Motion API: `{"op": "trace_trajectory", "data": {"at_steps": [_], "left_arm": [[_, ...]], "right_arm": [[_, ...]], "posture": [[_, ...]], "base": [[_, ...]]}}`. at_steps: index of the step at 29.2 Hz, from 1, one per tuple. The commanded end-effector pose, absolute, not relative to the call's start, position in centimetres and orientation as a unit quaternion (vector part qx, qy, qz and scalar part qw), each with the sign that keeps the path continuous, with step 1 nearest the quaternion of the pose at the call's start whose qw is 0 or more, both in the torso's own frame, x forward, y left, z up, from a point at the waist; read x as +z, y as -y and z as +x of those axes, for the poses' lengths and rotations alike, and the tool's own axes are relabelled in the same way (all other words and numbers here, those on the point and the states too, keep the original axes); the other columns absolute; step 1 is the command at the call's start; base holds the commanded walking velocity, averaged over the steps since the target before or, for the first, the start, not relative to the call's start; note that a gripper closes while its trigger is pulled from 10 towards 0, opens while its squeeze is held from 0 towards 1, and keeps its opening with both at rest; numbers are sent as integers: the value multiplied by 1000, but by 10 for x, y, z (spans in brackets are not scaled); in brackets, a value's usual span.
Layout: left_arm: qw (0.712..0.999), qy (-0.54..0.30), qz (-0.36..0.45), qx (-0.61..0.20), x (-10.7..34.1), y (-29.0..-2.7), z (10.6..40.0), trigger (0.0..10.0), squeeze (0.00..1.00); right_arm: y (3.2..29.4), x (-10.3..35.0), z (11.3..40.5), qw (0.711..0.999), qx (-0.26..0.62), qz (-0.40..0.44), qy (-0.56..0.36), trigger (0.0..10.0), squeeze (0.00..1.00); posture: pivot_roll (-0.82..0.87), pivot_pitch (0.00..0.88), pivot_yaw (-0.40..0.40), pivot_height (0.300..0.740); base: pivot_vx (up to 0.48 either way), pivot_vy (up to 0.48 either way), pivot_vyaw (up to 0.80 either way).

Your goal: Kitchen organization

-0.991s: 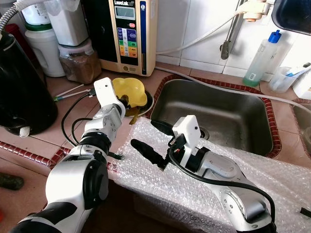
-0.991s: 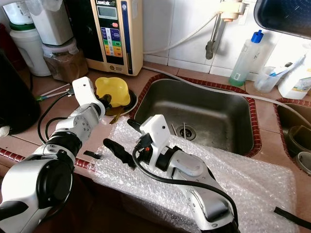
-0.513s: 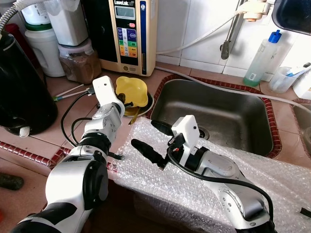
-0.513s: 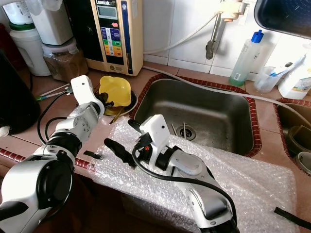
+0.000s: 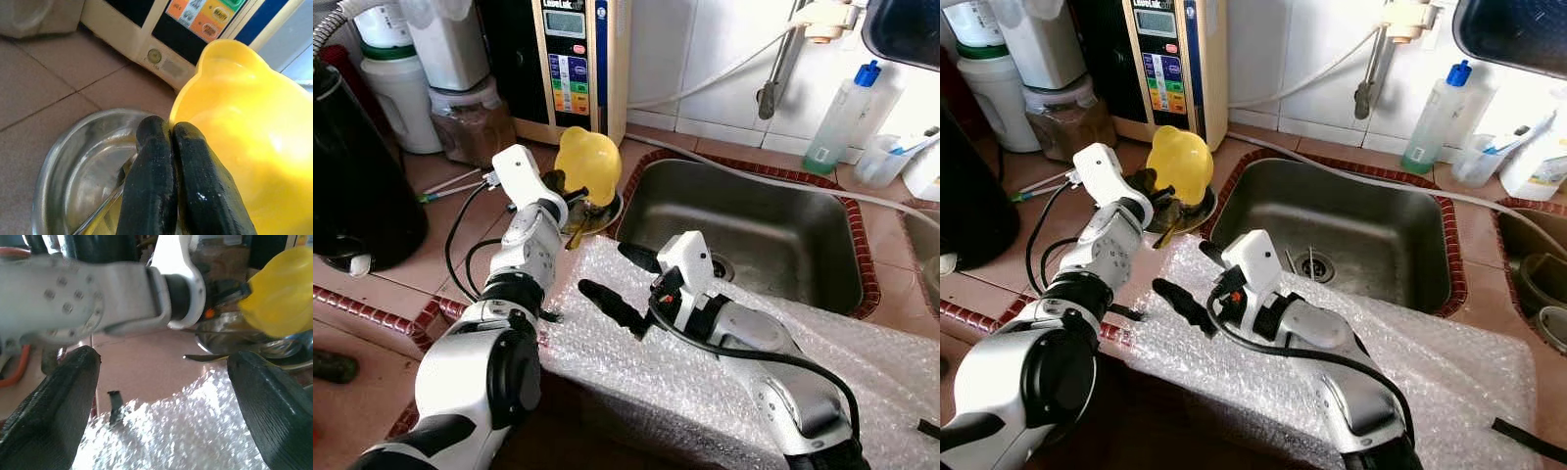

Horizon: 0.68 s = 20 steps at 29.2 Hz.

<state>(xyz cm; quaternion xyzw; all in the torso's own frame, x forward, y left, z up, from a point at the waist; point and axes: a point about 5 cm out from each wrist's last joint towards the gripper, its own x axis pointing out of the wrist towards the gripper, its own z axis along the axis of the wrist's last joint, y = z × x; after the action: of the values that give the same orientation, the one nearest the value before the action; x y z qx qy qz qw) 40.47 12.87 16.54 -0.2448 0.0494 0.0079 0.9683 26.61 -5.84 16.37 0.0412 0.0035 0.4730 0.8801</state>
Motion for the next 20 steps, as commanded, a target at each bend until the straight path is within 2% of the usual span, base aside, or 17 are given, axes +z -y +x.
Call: {"op": "trace_trajectory", "data": {"at_steps": [1,7,8,14,20], "left_arm": [[969,-34,-246,5,170,-130,405,0,0],[976,19,-218,2,178,-133,404,0,0],[982,61,-179,-19,184,-128,401,0,0],[981,141,-102,-84,194,-98,386,0,0],[972,192,-76,-109,203,-85,376,0,0]], "right_arm": [[60,166,269,882,470,39,4,10000,0],[62,168,275,892,450,30,16,10000,0],[65,174,283,905,421,42,32,10000,0],[75,195,305,931,351,60,79,10000,0],[82,203,320,952,288,38,99,10000,0]], "posture": [[34,0,-3,740],[28,0,-2,740],[27,0,-3,740],[28,0,-11,740],[31,0,-13,740]], "base": [[0,0,0],[0,0,0],[0,0,0],[0,0,0],[0,0,0]]}}
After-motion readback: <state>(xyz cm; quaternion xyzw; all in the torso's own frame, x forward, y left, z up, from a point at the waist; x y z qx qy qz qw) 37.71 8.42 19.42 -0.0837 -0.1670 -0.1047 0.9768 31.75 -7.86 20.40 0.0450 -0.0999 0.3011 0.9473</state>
